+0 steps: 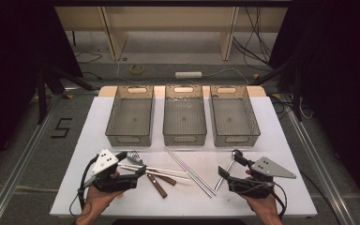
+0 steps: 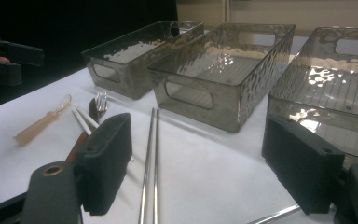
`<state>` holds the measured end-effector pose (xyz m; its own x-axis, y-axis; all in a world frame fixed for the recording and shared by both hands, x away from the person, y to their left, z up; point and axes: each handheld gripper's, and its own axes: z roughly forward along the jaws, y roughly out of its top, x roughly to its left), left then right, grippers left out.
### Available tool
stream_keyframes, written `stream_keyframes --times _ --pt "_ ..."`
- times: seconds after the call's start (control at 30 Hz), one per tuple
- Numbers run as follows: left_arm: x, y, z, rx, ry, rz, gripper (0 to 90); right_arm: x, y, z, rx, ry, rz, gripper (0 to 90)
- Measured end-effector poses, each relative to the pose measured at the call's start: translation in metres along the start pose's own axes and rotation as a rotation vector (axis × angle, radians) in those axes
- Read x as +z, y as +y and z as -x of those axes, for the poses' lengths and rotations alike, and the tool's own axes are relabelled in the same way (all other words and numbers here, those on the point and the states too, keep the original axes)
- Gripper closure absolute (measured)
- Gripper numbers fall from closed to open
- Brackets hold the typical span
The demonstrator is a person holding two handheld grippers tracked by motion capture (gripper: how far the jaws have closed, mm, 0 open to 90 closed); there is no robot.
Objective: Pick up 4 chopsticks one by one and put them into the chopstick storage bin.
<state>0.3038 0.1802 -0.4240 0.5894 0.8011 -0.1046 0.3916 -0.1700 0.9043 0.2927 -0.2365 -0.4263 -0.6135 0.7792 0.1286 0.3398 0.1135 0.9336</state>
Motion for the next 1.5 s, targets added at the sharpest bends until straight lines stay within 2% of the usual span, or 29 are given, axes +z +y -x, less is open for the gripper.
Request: stream_keyframes --times 0.17,0.3,0.37,0.63,0.8,0.97,1.03,1.07,1.13,1.23,1.37,1.4,1.47,1.5 --pt "0.001 0.0 0.0 -0.003 -0.003 -0.006 14.2 0.001 0.0 0.0 0.0 0.005 -0.002 25.4" --pt "0.001 0.001 -0.001 0.0 -0.02 -0.021 14.5 0.0 0.0 0.0 0.0 0.008 -0.004 25.5" --pt "0.003 0.002 -0.001 0.009 -0.034 -0.045 14.8 0.001 0.0 0.0 0.0 0.008 -0.006 25.5" --pt "0.01 0.011 -0.006 0.05 -0.04 -0.124 15.0 0.003 -0.001 0.0 -0.005 0.016 -0.02 26.1" --pt "0.016 0.021 -0.007 0.096 -0.041 -0.202 15.5 0.004 -0.001 0.001 0.002 0.016 -0.03 26.1" --pt "0.025 0.028 -0.005 0.159 -0.042 -0.308 16.4 0.004 -0.001 0.001 0.002 0.019 -0.032 26.4" --pt "0.028 0.03 -0.005 0.179 -0.055 -0.329 20.6 0.005 -0.001 0.001 -0.001 0.019 -0.035 26.4" --pt "0.032 0.031 -0.005 0.196 -0.071 -0.361 21.3 0.005 -0.001 0.001 0.001 0.02 -0.038 26.4" --pt "0.034 0.032 -0.004 0.205 -0.07 -0.377 22.5 0.005 -0.001 0.001 -0.002 0.021 -0.041 26.5" --pt "0.04 0.031 -0.004 0.248 -0.074 -0.426 25.1 0.005 -0.001 0.001 -0.004 0.022 -0.04 26.6" --pt "0.045 0.03 -0.007 0.27 -0.09 -0.483 30.5 0.005 -0.001 0.001 0.005 0.024 -0.047 26.7" --pt "0.05 0.029 -0.008 0.278 -0.097 -0.508 34.2 0.006 -0.002 0.002 0.004 0.026 -0.045 26.8" --pt "0.055 0.028 -0.007 0.3 -0.091 -0.543 36.1 0.007 -0.002 0.001 0.001 0.028 -0.048 26.8" --pt "0.055 0.028 -0.007 0.3 -0.091 -0.543 37.1 0.007 -0.002 0.001 0.001 0.028 -0.048 26.8"
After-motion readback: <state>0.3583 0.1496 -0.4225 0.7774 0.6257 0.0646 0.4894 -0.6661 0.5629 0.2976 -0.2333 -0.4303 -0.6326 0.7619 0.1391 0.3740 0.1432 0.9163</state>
